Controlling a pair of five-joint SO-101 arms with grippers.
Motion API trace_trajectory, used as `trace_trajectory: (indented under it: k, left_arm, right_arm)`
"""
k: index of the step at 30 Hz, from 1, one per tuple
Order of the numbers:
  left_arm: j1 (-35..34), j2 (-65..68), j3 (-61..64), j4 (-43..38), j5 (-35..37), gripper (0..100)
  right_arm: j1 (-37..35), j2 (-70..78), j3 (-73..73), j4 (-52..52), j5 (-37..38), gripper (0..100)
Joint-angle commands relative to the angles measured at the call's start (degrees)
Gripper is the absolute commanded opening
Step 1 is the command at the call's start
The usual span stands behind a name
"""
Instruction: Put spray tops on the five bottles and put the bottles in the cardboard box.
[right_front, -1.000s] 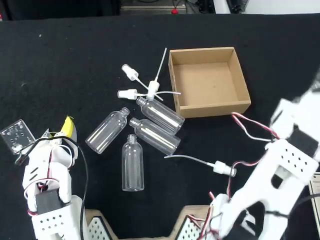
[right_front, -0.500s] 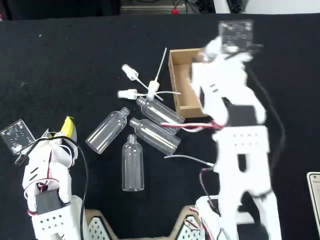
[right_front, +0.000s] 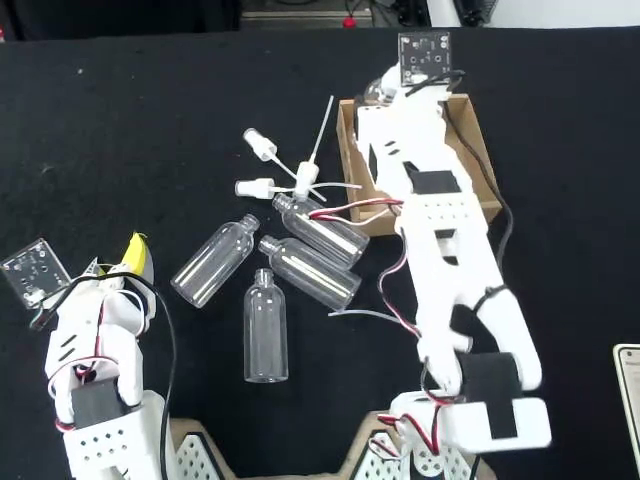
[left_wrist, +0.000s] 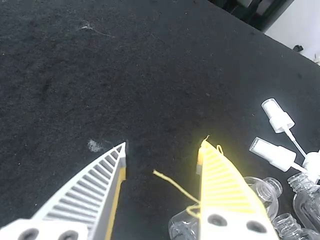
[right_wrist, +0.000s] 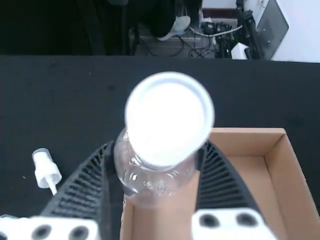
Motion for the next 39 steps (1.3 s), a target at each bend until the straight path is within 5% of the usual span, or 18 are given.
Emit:
trace_trajectory:
  k: [1,8,20,36,39]
  left_arm:
    - [-0.4,-0.5,-0.3,-1.5,0.3,23]
    - [-0.3,-0.5,0.3,-1.6,0.3,23]
    - [-0.3,-0.5,0.5,-1.6,0.3,23]
    - [-0.3,-0.5,0.5,-1.6,0.3,23]
    - [-0.3,-0.5,0.5,-1.6,0.3,23]
  right_arm:
    - [-0.4,1.5,-3.1,-5.5,0.0,8.9]
    - [0.9,10.4,-3.3,-14.9,-0.2,8.9]
    - [0.9,19.3,-10.0,-15.1,-0.1,9.2]
    - [0.5,20.8,-17.0,-2.3,0.2,9.2]
    - [0.5,20.9,-16.7,-2.3,5.1,9.2]
